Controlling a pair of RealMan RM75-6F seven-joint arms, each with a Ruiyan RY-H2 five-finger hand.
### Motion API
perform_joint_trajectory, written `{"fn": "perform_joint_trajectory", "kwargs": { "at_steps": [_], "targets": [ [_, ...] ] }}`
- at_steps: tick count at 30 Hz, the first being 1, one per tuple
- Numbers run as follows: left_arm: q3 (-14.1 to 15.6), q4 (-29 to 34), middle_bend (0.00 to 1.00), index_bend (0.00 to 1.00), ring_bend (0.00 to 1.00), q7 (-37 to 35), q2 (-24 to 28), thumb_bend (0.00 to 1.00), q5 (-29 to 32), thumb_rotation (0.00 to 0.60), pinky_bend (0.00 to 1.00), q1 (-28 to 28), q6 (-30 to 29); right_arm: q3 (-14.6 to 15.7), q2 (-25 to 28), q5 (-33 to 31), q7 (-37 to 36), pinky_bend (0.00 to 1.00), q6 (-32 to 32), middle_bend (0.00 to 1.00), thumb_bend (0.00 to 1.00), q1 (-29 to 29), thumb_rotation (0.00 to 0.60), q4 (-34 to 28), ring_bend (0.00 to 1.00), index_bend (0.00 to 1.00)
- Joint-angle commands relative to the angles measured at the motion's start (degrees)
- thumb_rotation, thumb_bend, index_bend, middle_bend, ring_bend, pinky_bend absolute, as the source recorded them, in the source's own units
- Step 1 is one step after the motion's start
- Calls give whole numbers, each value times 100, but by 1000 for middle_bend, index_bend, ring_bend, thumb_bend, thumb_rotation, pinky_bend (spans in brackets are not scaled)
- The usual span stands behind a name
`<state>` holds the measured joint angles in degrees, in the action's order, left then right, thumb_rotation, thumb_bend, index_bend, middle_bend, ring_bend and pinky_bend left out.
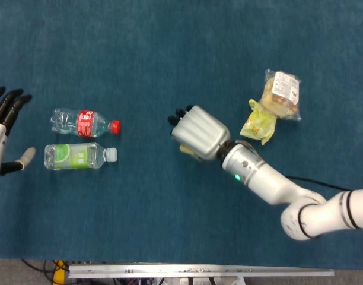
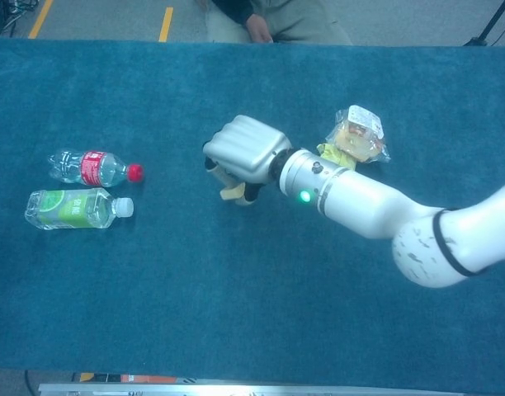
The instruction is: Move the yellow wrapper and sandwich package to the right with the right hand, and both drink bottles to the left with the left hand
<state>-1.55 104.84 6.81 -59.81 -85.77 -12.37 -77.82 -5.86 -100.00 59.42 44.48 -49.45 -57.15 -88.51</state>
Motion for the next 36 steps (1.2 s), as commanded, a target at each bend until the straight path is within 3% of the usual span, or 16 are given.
{"fn": "perform_joint_trajectory", "kwargs": {
  "at_steps": [1,12,19,22,27,36],
  "targets": [
    [2,10,108,124,35,21,-6,229,0,600,184,-3,9,199,269,265,-122,432,56,370,189,50,600,-482,305,680],
    [12,61,107,124,35,95,-16,229,12,600,184,4,19,610,433,648,-67,433,159,370,188,70,600,-852,305,667],
    [15,57,108,124,33,101,-35,229,-13,600,185,-18,52,644,451,636,67,432,72,321,1,85,600,-869,284,354],
    [9,56,107,124,32,93,-35,229,-17,600,184,-23,52,602,470,620,79,433,8,310,0,97,600,-866,280,301],
    [8,48,107,123,32,81,-29,229,-30,600,184,-24,45,360,424,391,44,433,-194,308,0,134,600,-691,279,298],
    [16,39,106,123,31,37,-8,230,-41,600,184,-7,24,-98,-49,-596,300,433,-162,308,0,-88,600,179,280,364]
  ]
}}
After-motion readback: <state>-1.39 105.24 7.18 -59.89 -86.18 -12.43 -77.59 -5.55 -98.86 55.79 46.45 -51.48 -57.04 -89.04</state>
